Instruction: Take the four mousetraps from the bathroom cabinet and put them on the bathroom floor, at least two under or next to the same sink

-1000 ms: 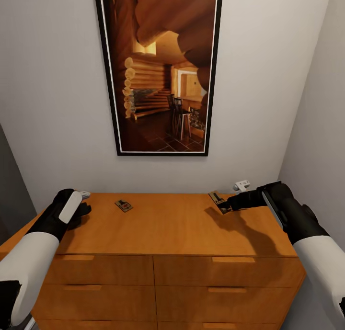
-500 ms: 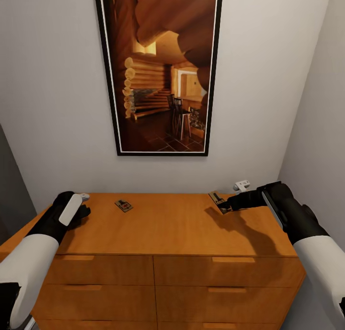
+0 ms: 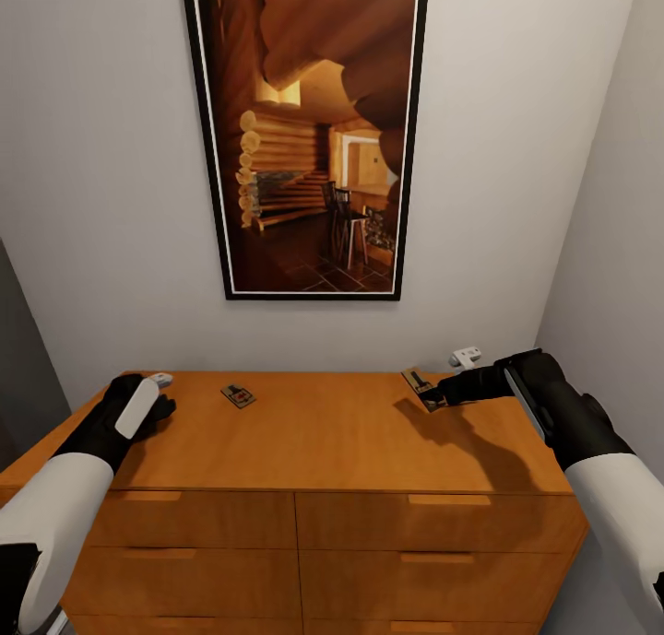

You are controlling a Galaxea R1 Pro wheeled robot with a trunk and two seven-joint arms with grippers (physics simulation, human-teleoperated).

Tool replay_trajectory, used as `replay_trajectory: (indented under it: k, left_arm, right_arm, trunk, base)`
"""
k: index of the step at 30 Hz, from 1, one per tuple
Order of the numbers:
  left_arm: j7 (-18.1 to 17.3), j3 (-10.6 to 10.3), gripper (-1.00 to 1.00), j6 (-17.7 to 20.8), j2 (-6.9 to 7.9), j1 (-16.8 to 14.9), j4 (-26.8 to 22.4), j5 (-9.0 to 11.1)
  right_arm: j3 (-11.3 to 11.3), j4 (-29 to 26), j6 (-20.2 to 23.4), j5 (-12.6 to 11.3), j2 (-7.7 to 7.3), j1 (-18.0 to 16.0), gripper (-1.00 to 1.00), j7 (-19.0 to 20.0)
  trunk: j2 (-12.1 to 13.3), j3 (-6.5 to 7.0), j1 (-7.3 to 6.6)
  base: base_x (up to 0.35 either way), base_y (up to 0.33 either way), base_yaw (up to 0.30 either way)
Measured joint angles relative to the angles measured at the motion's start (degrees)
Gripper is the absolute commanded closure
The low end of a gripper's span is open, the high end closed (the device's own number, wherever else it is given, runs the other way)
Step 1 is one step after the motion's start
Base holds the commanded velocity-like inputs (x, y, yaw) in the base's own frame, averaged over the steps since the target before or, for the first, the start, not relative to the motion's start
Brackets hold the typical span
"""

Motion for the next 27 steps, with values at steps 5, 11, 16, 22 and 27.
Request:
replay_trajectory:
  k: [5, 11, 16, 22, 27]
  left_arm:
    - [-0.76, -0.02, 1.00, -0.04, 0.01, -0.01, 0.12, -0.49]
    - [-0.82, -0.01, 1.00, -0.50, 0.01, -0.02, 0.09, 0.07]
    - [-0.94, 0.00, 1.00, -0.79, -0.01, -0.03, -0.04, 0.75]
    - [-0.93, 0.00, 1.00, -0.83, -0.01, -0.03, -0.06, 0.83]
    - [-0.90, 0.00, 1.00, -0.88, -0.01, -0.02, -0.08, 0.92]
  right_arm:
    - [-0.01, 0.00, -0.02, 0.01, -0.05, 0.00, 1.00, 0.01]
    - [-0.01, 0.00, 0.05, 0.00, -0.09, 0.00, 1.00, 0.01]
    - [-0.01, 0.00, 0.06, 0.00, -0.09, 0.00, 1.00, 0.01]
    - [-0.01, 0.00, 0.03, 0.00, -0.09, 0.00, 1.00, 0.01]
    - [-0.02, 0.00, 0.07, 0.00, -0.09, 0.00, 1.00, 0.01]
  trunk:
    - [0.00, 0.00, 0.00]
    - [0.00, 0.00, 0.00]
    - [0.00, 0.00, 0.00]
    - [0.00, 0.00, 0.00]
    - [0.00, 0.00, 0.00]
  base:
    - [0.000, 0.000, 0.000]
    - [0.000, 0.000, 0.000]
    - [0.000, 0.000, 0.000]
    - [0.000, 0.000, 0.000]
    - [0.000, 0.000, 0.000]
